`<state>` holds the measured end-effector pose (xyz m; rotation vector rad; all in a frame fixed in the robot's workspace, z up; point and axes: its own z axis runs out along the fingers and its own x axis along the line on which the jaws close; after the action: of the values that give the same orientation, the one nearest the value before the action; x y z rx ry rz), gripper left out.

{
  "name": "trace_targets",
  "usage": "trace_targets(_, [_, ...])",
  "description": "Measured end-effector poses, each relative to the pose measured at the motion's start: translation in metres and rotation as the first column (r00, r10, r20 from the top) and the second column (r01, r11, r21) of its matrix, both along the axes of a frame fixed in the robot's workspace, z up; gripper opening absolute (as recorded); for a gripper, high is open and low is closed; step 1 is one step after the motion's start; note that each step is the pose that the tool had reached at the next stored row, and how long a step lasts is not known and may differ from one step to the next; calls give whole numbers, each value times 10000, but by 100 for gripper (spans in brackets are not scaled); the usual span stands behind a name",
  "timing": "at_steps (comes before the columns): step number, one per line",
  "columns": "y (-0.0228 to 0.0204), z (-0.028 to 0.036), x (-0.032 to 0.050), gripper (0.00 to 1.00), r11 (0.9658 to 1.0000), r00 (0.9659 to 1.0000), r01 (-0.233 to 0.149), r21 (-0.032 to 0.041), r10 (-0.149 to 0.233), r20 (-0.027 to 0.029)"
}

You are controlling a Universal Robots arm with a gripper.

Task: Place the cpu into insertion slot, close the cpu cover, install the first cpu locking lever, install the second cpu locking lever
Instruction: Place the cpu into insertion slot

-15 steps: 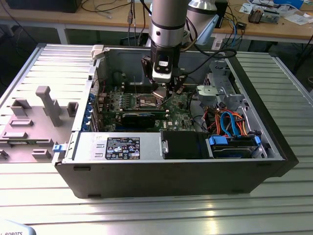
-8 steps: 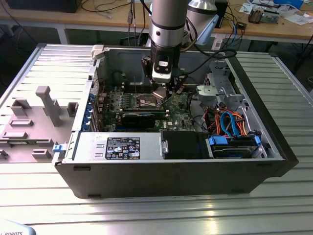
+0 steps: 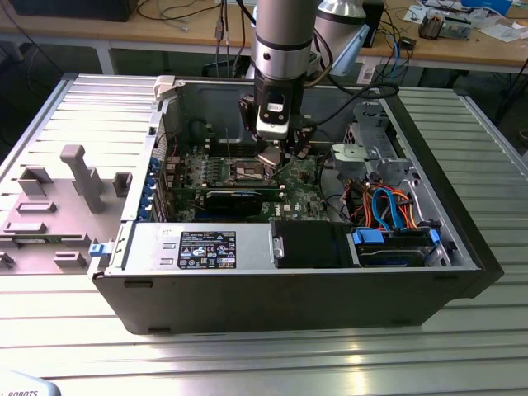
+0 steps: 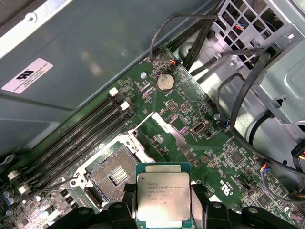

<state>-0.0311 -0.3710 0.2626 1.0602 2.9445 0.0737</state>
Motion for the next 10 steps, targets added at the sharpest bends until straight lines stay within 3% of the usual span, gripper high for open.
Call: trace_targets(10, [0, -3, 0, 54, 10000, 10000, 54, -1, -54, 0])
